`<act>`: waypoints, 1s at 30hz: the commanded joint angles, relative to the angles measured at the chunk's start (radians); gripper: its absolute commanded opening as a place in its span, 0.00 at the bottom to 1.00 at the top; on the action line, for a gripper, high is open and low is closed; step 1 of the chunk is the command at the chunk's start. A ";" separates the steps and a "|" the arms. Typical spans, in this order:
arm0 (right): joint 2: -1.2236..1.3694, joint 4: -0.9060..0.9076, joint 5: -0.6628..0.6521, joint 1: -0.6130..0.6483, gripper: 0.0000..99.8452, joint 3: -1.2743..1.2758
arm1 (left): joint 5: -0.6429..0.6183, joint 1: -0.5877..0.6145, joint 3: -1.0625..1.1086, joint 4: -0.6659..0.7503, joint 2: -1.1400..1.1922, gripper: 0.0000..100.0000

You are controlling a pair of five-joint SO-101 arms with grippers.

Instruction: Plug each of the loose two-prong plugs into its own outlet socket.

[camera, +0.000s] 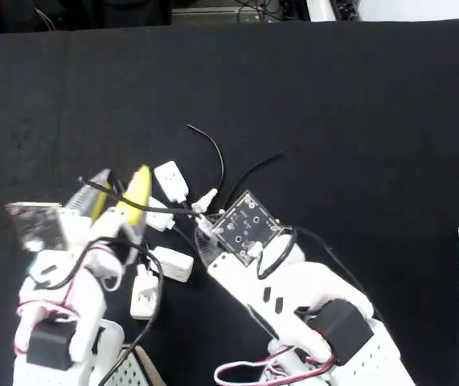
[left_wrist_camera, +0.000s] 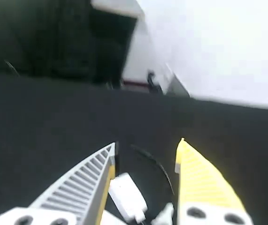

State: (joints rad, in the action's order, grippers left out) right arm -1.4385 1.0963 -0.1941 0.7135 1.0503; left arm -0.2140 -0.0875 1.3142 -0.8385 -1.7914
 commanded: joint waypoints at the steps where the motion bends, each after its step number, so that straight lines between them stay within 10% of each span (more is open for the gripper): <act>1: -0.004 -0.011 0.008 0.054 0.01 -0.004 | 0.054 -0.150 0.012 0.008 0.006 0.21; 21: -0.002 -0.044 -0.002 0.011 0.01 0.051 | 0.172 -0.366 -0.028 -0.089 0.006 0.21; 30: -0.002 -0.046 0.008 -0.034 0.01 0.067 | 0.172 -0.056 -0.047 -0.161 0.014 0.22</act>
State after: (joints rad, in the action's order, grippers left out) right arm -1.4385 1.0717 -0.1972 0.7258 1.1208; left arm -0.0514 -0.3330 1.3341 -0.9505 -1.7898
